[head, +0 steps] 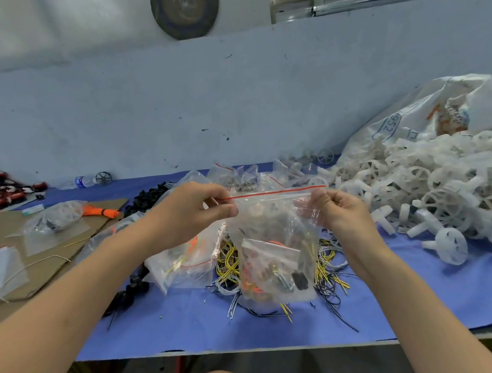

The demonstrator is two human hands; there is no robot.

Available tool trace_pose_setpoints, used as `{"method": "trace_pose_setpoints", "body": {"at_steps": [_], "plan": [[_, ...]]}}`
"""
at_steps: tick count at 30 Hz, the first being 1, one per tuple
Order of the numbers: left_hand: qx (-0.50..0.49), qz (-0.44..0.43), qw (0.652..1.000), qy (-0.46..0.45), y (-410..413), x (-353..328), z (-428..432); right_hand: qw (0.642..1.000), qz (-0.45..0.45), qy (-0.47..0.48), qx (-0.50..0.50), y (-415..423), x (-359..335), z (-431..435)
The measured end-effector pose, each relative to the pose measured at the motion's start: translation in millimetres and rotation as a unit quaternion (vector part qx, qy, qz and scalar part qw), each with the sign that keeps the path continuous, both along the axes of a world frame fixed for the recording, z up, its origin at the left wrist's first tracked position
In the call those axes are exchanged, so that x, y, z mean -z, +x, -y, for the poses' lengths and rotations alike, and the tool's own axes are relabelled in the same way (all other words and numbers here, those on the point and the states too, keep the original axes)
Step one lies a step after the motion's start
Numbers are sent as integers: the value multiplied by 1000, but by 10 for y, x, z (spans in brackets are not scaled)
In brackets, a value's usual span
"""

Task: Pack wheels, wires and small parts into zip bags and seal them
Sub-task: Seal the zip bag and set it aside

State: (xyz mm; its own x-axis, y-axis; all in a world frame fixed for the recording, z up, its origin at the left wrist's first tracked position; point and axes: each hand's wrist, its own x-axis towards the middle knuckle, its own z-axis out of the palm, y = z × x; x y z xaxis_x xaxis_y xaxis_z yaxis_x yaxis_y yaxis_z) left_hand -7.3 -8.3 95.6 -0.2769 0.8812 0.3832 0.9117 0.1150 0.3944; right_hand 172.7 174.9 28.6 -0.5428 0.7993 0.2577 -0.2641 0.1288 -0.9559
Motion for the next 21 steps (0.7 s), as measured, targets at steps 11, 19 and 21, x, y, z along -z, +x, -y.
{"method": "trace_pose_setpoints", "body": {"at_steps": [11, 19, 21], "plan": [[-28, 21, 999, -21, -172, -2, 249, 998, -43, 40, -17, -108, 2, 227], [-37, 20, 999, -33, -206, 42, 300, 997, -39, 23, -56, -194, 100, 298], [-39, 29, 998, -38, -203, 59, 311, 997, -29, 26, -69, -188, 163, 298]]}}
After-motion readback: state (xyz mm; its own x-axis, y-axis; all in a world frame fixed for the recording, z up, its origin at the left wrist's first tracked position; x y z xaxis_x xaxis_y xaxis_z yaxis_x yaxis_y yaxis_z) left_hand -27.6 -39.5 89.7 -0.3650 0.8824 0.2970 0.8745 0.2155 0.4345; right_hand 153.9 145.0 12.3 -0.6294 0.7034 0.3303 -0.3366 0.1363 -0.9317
